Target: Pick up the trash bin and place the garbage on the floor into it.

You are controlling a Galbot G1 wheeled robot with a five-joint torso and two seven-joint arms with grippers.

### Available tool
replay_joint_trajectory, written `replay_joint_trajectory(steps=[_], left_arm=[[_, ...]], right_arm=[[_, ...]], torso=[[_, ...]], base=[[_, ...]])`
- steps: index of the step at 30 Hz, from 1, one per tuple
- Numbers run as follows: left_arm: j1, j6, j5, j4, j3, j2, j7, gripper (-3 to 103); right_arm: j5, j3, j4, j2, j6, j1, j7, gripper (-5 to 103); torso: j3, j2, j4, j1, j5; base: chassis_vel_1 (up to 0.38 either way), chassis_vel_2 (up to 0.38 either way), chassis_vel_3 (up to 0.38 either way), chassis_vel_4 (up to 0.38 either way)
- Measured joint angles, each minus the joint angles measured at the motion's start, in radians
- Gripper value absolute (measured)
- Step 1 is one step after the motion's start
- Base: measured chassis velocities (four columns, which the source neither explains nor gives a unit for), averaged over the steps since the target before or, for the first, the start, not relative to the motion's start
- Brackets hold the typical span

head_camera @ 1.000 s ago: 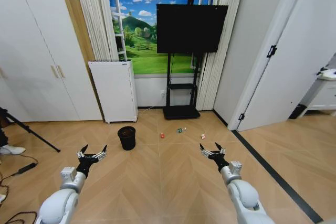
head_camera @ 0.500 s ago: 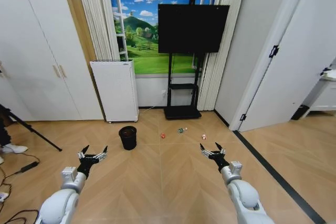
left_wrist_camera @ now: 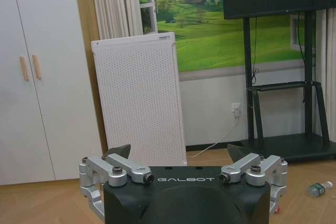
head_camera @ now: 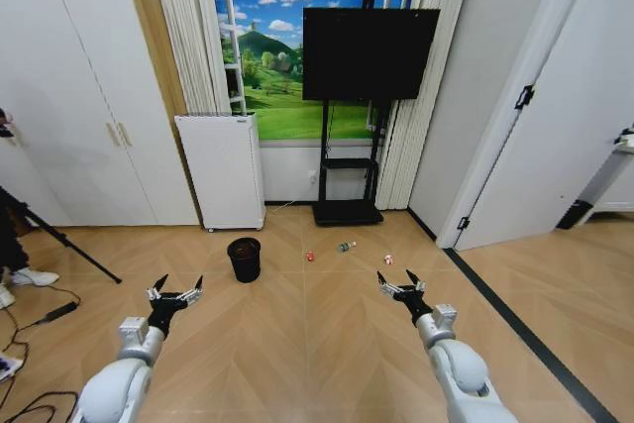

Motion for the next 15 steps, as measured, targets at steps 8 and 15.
replay_joint_trajectory(steps=[8, 15], left_arm=[[0.002, 0.003, 0.001, -0.002, 0.001, 0.007, 0.002, 100], [0.003, 0.003, 0.0, -0.003, 0.001, 0.008, 0.005, 100]], right_arm=[[0.0, -0.004, -0.002, 0.004, 0.007, -0.001, -0.005, 100], [-0.004, -0.005, -0.002, 0.003, 0.011, -0.003, -0.006, 100]], torso=[[0.0, 0.0, 0.0, 0.0, 0.0], [0.0, 0.0, -0.0002, 0.0, -0.0003]], base=[[-0.035, 0.034, 0.05, -0.036], [-0.165, 0.171, 0.182, -0.182]])
